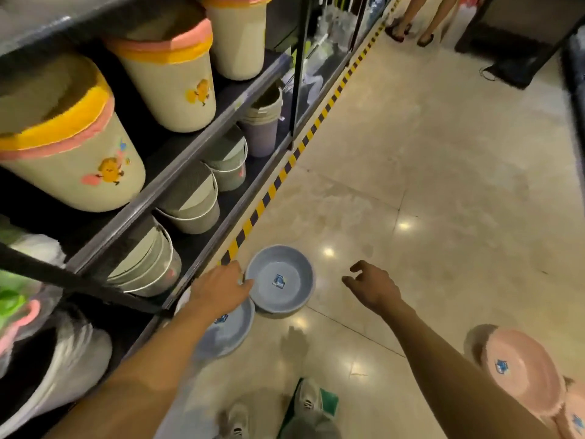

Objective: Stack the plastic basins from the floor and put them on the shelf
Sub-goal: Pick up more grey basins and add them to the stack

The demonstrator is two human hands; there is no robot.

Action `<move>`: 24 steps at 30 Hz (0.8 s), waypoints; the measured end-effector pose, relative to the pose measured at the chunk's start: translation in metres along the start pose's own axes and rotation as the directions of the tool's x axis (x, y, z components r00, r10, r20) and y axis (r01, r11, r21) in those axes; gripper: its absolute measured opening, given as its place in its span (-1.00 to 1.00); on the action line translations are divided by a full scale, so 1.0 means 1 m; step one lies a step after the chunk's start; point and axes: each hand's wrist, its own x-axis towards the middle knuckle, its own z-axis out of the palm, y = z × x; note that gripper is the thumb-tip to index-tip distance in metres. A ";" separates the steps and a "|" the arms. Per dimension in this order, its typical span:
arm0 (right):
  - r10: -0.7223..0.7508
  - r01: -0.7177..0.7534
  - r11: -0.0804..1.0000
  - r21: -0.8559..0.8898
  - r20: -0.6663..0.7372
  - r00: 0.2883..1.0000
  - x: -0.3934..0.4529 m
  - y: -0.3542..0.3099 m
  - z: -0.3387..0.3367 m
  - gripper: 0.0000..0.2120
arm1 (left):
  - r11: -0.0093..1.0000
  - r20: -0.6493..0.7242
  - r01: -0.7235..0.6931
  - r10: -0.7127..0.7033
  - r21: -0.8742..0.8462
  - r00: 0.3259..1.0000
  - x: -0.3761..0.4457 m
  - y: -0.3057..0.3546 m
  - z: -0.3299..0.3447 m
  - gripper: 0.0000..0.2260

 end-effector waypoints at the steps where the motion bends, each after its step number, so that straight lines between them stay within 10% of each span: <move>1: -0.003 0.003 1.000 -0.005 0.012 1.000 0.021 0.005 0.012 -0.53 | 1.000 -0.004 0.014 -0.014 -0.015 1.000 0.016 -0.004 0.016 -0.57; 16: 0.043 -0.047 0.997 -0.063 -0.066 0.997 0.369 0.145 0.340 -0.44 | 0.992 -0.131 0.094 -0.082 0.088 0.988 0.314 -0.137 0.372 -0.47; 24: 0.032 -0.060 0.987 -0.146 -0.187 0.982 0.459 0.183 0.413 -0.48 | 0.963 -0.192 0.120 -0.073 0.243 0.979 0.403 -0.179 0.452 -0.45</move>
